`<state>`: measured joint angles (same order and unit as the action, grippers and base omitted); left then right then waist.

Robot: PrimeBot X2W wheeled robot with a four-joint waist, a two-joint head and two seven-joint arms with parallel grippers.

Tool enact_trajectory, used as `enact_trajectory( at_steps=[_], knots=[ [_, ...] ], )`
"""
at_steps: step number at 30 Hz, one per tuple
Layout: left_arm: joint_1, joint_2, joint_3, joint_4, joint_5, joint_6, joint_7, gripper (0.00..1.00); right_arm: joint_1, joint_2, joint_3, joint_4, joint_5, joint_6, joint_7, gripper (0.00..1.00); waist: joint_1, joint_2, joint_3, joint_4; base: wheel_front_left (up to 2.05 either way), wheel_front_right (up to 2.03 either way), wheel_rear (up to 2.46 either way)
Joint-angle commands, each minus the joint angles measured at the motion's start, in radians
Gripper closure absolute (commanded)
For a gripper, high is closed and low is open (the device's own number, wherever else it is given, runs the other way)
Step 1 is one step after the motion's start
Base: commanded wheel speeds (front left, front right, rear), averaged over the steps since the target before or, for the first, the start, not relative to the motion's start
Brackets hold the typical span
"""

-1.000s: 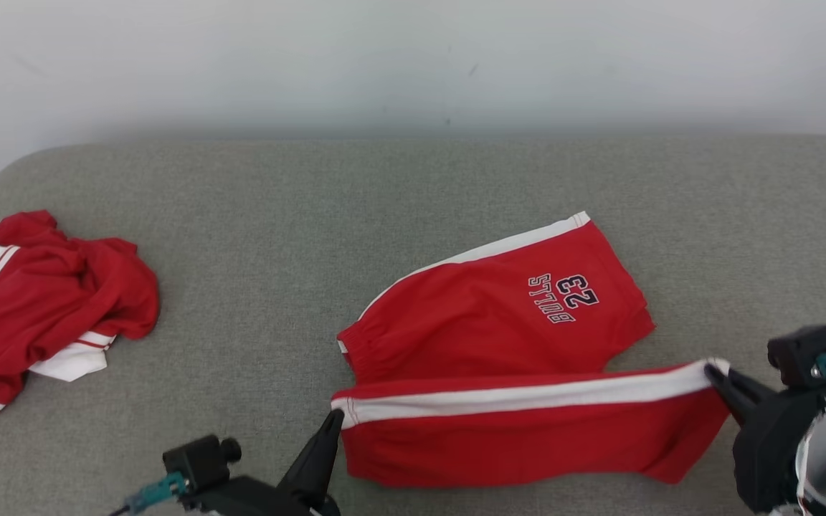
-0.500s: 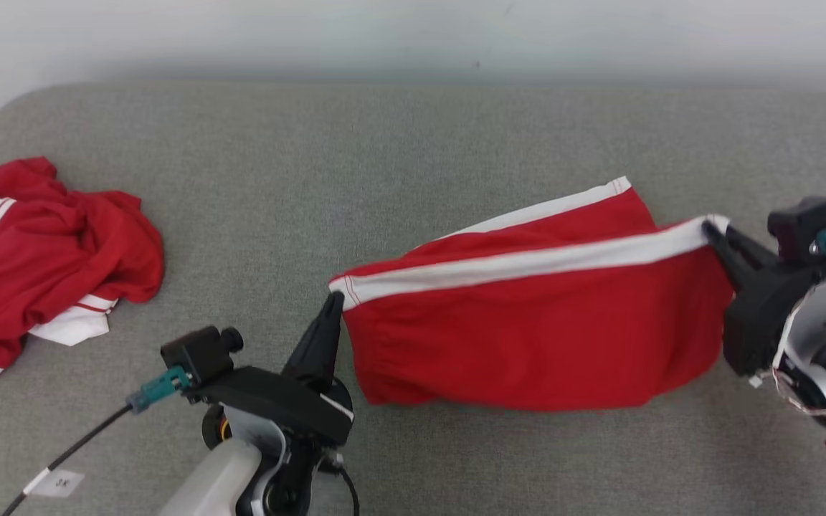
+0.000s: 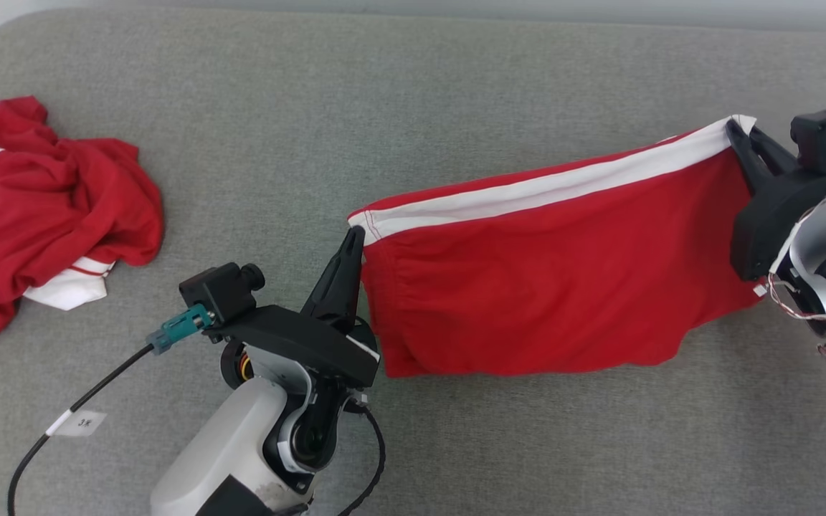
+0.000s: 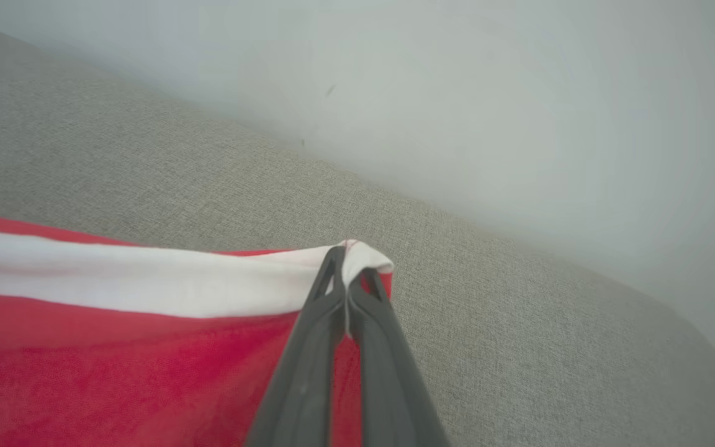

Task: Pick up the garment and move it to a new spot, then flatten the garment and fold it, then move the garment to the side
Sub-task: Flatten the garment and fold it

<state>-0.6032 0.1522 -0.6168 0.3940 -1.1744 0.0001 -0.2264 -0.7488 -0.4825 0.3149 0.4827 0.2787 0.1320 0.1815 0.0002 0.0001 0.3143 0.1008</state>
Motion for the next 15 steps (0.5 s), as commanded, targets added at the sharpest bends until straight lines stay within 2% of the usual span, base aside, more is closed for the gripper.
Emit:
enact_trajectory(
  at_steps=[1, 10, 11, 12, 13, 15],
  knots=[
    [-0.018, -0.009, 0.0, 0.01, 0.009, 0.001, -0.005, 1.0, -0.027, 0.01, 0.0, 0.03, -0.013, -0.003, -0.017, 1.0, -0.0002, -0.0001, 0.022, 0.023, 0.0, 0.0, 0.0],
    [-0.057, -0.033, 0.006, 0.058, 0.02, -0.011, -0.016, 1.0, -0.102, 0.049, 0.021, 0.162, -0.019, -0.003, -0.058, 1.0, -0.0002, -0.0001, 0.044, 0.05, 0.0, 0.0, 0.0],
    [-0.059, -0.033, 0.005, 0.063, 0.022, -0.013, -0.016, 0.7, -0.106, 0.054, 0.025, 0.174, -0.015, -0.003, -0.055, 0.59, -0.0002, -0.0001, 0.045, 0.05, 0.0, 0.0, 0.0],
    [-0.061, -0.034, 0.005, 0.068, 0.024, -0.014, -0.018, 0.16, -0.112, 0.057, 0.028, 0.182, -0.014, -0.003, -0.057, 0.02, -0.0002, -0.0001, 0.045, 0.051, 0.0, 0.0, 0.0],
    [-0.062, -0.036, 0.004, 0.074, 0.026, -0.015, -0.018, 0.0, -0.117, 0.061, 0.03, 0.191, -0.009, -0.003, -0.061, 0.0, -0.0002, -0.0001, 0.045, 0.051, 0.0, 0.0, 0.0],
    [-0.064, -0.038, 0.0, 0.083, 0.031, -0.017, -0.02, 0.0, -0.123, 0.066, 0.038, 0.208, 0.0, -0.003, -0.062, 0.0, -0.0002, -0.0001, 0.04, 0.049, 0.0, 0.0, 0.0]
  ],
)
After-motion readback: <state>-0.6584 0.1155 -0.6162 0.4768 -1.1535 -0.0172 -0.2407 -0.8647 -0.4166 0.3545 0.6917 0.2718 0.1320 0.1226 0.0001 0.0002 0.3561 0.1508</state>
